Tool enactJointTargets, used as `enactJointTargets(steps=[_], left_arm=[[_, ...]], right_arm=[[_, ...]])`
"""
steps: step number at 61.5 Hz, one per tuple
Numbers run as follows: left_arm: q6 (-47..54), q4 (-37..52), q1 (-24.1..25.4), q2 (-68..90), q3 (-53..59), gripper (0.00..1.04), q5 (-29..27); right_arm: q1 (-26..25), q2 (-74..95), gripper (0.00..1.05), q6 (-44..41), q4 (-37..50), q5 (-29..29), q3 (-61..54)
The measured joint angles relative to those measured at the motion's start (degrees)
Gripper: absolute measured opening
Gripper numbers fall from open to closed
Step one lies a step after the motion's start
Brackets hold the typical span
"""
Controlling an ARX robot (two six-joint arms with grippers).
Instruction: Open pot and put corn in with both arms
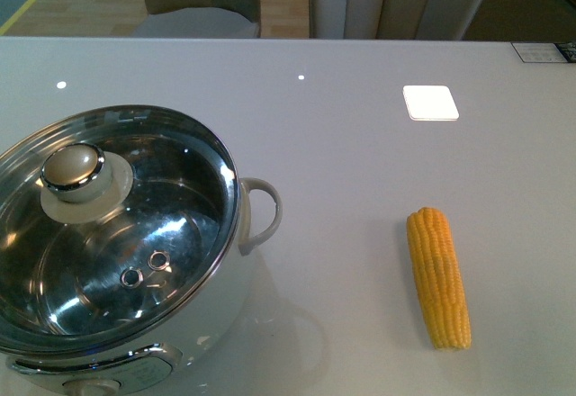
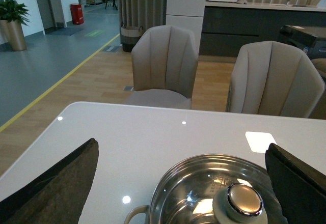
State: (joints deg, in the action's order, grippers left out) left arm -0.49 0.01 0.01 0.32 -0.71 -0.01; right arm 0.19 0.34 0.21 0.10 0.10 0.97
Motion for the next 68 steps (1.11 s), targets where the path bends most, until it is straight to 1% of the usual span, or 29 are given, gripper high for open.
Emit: enactJointTargets(steps=[38,39,41,45,46,49,54,58,68], left_arm=[[-0.11,-0.33,0.00,0.22,-0.09,0.98,0.04],[-0.90,-1.27,-0.04,0.66,-0.37,0.98,0.02],[-3.41,-8.20,-0.61,3.54,-2.95,0.98,-0.11],[-8.31,-16.83,-2.43,9.70,-6.75,0.98,-1.40],[-9.51,-18.16,-3.23,11.21,-7.32,0.98,-1.75],[-11.45,-18.34,-4.96,13.57,-7.78,0.98,-2.67],[-12.83,-14.62,-8.31,18.03,-8.94,0.98,-4.22],[-12.87,-9.73,-10.47,22.25,-9.75,0.98,-5.07],[-11.10,7.06,-15.76,39.54,-10.51,0.98,-6.78]], right_arm=[[0.00,0.00,0.96,0.00,0.00,0.00,0.00],[0.00,0.00,0.96,0.00,0.00,0.00,0.00],[0.00,0.00,0.96,0.00,0.00,0.00,0.00],[0.00,-0.02,0.96,0.00,0.00,0.00,0.00],[0.00,-0.04,0.96,0.02,0.00,-0.04,0.00],[0.00,-0.02,0.96,0.00,0.00,-0.02,0.00],[0.00,-0.02,0.96,0.00,0.00,0.00,0.00],[0.00,-0.02,0.96,0.00,0.00,0.00,0.00],[0.00,-0.02,0.96,0.00,0.00,0.00,0.00]])
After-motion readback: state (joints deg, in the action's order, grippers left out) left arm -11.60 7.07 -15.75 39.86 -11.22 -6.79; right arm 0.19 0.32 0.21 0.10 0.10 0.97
